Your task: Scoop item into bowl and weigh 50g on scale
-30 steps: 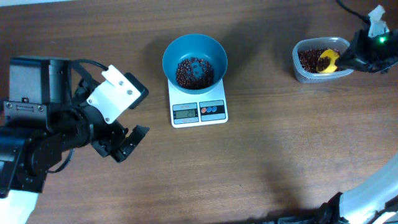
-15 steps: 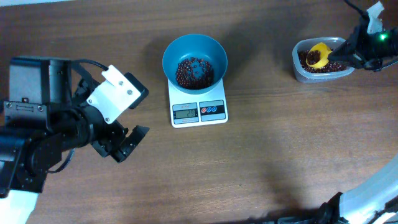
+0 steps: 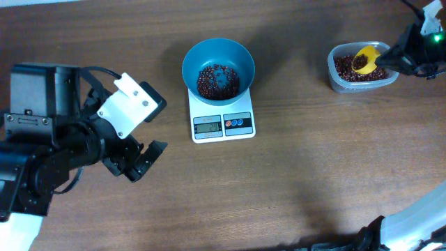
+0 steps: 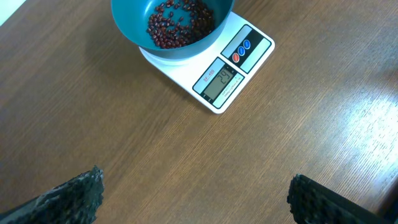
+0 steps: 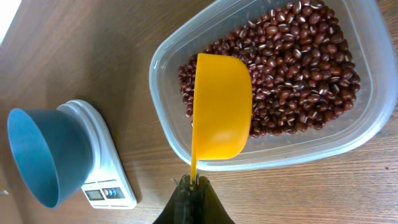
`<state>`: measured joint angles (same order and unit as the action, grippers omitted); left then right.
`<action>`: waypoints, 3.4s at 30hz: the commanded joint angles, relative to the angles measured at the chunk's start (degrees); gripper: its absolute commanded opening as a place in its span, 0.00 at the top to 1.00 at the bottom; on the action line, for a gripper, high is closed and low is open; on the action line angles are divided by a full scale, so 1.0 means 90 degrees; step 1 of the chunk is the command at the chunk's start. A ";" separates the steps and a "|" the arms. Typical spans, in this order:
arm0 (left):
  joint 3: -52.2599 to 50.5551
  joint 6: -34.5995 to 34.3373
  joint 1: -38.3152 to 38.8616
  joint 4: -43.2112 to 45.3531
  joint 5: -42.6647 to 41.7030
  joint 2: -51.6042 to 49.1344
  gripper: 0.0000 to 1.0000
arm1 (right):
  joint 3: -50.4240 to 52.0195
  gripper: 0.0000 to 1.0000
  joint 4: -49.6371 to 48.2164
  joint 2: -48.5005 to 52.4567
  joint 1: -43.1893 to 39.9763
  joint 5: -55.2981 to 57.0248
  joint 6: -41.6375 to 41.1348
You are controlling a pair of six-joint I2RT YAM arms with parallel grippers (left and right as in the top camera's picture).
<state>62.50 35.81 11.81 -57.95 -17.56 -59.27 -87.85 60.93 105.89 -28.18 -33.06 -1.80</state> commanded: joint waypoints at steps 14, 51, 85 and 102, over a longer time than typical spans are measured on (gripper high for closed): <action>0.0121 0.0078 -0.0029 -0.0005 -0.0005 -0.0002 0.01 | -0.0068 0.96 -0.0007 -0.0165 -0.0495 -0.2698 -0.0044; 0.0121 0.0078 -0.0029 -0.0005 -0.0005 -0.0002 0.01 | -0.0080 0.96 -0.2181 -0.0442 0.5102 0.1452 0.0699; 0.0121 0.0078 -0.0029 -0.0005 -0.0005 -0.0002 0.01 | -0.0112 0.96 -0.2159 -0.0525 0.5506 0.2086 0.0988; 0.0121 0.0078 -0.0029 -0.0005 -0.0005 -0.0002 0.01 | -0.0112 0.96 -0.2149 -0.0525 0.5637 0.2424 0.1180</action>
<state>62.50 35.81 11.81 -58.02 -17.56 -59.27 -87.85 41.71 102.80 22.11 -12.14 8.19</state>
